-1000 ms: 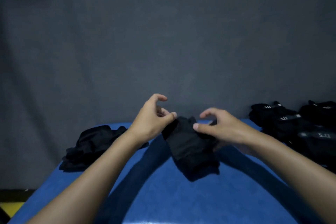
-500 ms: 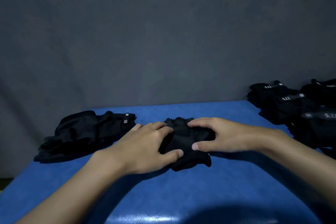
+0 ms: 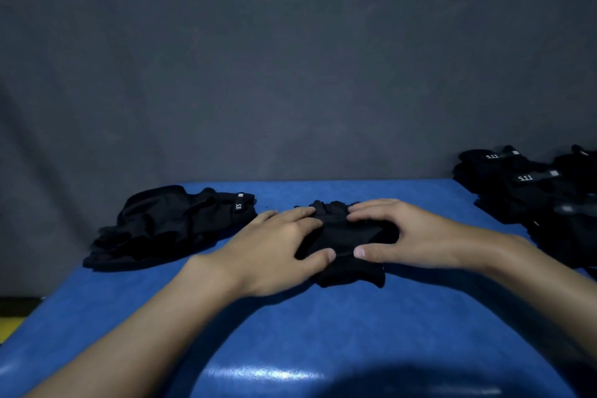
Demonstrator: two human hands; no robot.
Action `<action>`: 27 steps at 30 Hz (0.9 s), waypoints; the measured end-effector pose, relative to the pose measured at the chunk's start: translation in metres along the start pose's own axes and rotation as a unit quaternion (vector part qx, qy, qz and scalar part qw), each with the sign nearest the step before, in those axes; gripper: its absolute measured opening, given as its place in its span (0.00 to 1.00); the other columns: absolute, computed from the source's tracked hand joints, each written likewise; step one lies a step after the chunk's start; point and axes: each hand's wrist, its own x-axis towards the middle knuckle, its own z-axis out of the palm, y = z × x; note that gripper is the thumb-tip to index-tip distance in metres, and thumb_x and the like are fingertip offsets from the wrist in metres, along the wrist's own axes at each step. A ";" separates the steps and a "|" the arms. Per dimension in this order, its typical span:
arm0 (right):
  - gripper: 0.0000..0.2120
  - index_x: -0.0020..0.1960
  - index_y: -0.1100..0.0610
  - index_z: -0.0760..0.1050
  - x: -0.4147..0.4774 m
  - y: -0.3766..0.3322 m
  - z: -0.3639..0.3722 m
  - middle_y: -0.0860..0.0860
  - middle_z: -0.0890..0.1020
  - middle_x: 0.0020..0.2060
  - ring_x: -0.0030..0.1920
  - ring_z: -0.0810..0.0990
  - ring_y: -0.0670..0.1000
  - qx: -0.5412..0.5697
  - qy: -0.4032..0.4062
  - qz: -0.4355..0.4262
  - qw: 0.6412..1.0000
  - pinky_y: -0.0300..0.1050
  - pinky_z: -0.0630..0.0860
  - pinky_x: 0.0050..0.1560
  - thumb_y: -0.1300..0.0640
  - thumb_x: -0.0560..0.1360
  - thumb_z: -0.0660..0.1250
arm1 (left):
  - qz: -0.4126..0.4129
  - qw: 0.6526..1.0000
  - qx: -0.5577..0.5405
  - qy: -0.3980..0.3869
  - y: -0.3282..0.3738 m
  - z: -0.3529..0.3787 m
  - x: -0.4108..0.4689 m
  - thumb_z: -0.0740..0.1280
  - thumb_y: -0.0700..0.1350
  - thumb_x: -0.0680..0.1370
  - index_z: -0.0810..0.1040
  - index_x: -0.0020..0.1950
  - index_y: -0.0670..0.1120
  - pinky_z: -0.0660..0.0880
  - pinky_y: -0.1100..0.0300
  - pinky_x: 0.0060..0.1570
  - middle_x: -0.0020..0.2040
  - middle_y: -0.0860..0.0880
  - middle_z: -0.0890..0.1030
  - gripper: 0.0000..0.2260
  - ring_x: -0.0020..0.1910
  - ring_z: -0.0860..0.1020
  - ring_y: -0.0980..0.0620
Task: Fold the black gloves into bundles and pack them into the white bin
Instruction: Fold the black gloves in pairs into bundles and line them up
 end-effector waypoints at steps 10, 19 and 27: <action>0.26 0.56 0.43 0.79 0.005 -0.022 0.002 0.32 0.77 0.55 0.61 0.74 0.36 0.042 0.068 -0.049 0.996 0.45 0.69 0.68 0.31 0.63 0.67 | -0.085 0.988 0.015 0.125 -0.055 -0.033 -0.016 0.64 0.60 0.78 0.75 0.66 0.56 0.69 0.50 0.62 0.63 0.57 0.76 0.19 0.62 0.73 0.51; 0.19 0.55 0.43 0.79 0.022 -0.051 0.012 0.36 0.80 0.52 0.61 0.75 0.40 0.075 0.069 -0.054 0.993 0.46 0.71 0.66 0.37 0.67 0.70 | -0.194 0.962 -0.054 0.187 -0.086 -0.049 -0.033 0.63 0.56 0.80 0.81 0.60 0.56 0.70 0.47 0.66 0.62 0.50 0.75 0.12 0.63 0.74 0.48; 0.20 0.55 0.35 0.76 0.050 -0.076 0.033 0.34 0.77 0.56 0.65 0.70 0.45 0.084 0.049 -0.057 0.994 0.50 0.69 0.67 0.31 0.64 0.66 | -0.237 0.967 0.016 0.097 -0.086 -0.054 -0.042 0.59 0.52 0.81 0.81 0.55 0.51 0.74 0.50 0.53 0.49 0.50 0.83 0.12 0.54 0.79 0.44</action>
